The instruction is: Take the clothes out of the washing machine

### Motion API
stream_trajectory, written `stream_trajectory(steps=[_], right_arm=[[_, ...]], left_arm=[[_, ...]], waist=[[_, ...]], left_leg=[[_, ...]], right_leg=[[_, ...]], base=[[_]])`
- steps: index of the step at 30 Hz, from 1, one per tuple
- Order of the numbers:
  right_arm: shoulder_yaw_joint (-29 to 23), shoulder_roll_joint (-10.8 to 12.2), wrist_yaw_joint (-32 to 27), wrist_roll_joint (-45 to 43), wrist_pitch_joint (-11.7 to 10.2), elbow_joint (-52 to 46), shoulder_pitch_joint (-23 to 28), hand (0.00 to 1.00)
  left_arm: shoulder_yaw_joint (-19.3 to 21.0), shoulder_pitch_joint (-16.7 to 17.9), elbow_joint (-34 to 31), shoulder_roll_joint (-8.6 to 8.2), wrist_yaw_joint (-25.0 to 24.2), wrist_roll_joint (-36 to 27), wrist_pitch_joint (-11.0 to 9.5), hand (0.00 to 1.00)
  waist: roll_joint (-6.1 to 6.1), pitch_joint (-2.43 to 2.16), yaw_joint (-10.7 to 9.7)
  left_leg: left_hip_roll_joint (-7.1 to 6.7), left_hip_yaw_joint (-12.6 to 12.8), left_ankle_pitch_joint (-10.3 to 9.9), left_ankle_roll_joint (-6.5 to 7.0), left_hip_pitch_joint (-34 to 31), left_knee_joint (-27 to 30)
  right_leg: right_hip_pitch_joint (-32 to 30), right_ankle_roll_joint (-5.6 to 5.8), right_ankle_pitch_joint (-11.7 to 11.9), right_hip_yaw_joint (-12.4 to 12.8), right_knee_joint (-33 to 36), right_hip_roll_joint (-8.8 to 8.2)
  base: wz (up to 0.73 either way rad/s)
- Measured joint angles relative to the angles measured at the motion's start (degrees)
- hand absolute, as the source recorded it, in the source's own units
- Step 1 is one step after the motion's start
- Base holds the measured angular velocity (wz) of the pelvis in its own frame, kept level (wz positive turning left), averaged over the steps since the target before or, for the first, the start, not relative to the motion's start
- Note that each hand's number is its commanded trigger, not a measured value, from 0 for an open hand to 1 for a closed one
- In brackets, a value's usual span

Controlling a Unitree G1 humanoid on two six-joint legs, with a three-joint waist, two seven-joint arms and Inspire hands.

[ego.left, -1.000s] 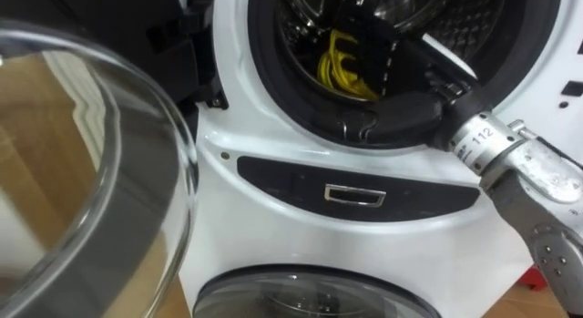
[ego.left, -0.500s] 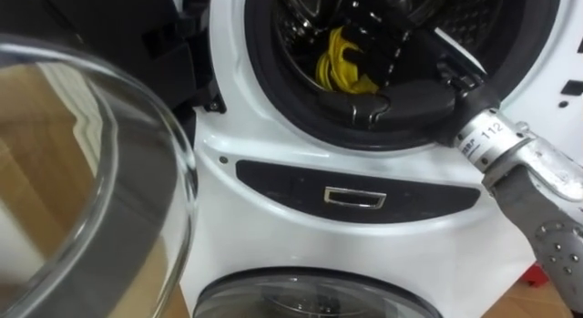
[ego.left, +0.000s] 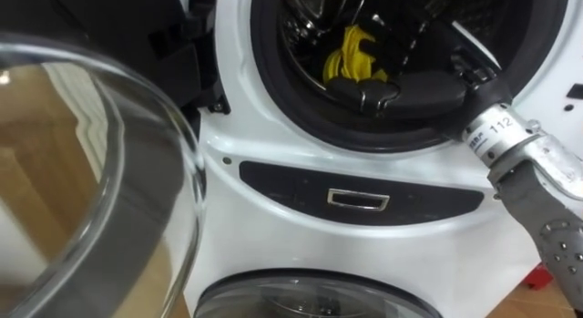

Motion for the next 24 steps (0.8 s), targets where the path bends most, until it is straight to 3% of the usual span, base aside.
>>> stream_trajectory(steps=[9, 14, 19, 24], right_arm=[[0.6, 0.0, -1.8, -20.7, 0.0, -1.0, -0.2, 0.00], [0.6, 0.0, -4.6, -30.5, 0.0, 1.9, -3.9, 0.00], [2.0, -0.4, -7.6, -39.8, 0.0, 8.3, -9.7, 0.00], [2.6, -0.7, -11.6, -41.4, 0.8, 11.1, -11.8, 0.00]], left_arm=[[0.0, -1.4, 0.1, -0.69, 0.0, 0.0, 0.0, 0.00], [-0.2, -1.4, 0.0, -1.08, 0.0, -0.1, 0.1, 0.00], [-0.4, -1.9, 0.1, -1.21, 0.0, -0.2, 0.2, 0.00], [-2.4, -3.1, 0.0, -1.22, 0.0, -0.1, 1.2, 0.00]], waist=[[-0.87, -0.39, 1.2], [-1.47, -0.20, 1.5], [-2.46, 0.38, 1.8], [-3.07, 0.12, 2.5]], left_leg=[[-0.69, -0.1, 0.2, 0.42, 0.1, -0.7], [-0.72, -0.1, 0.3, 0.51, 0.5, -1.1], [-0.67, -0.1, 0.2, 0.62, 0.3, -1.2], [-0.69, -0.1, 0.2, 0.70, -0.4, -1.2]], right_leg=[[-0.2, 0.53, 0.1, 0.0, 0.3, -0.51], [-0.2, 0.58, 0.1, 0.1, 0.4, -0.53], [-0.4, 0.57, 0.1, 0.1, 0.3, -0.44], [-1.6, 0.56, 0.1, 0.2, 1.0, -0.59]], base=[[0.00], [-0.01], [0.00], [-0.03]])
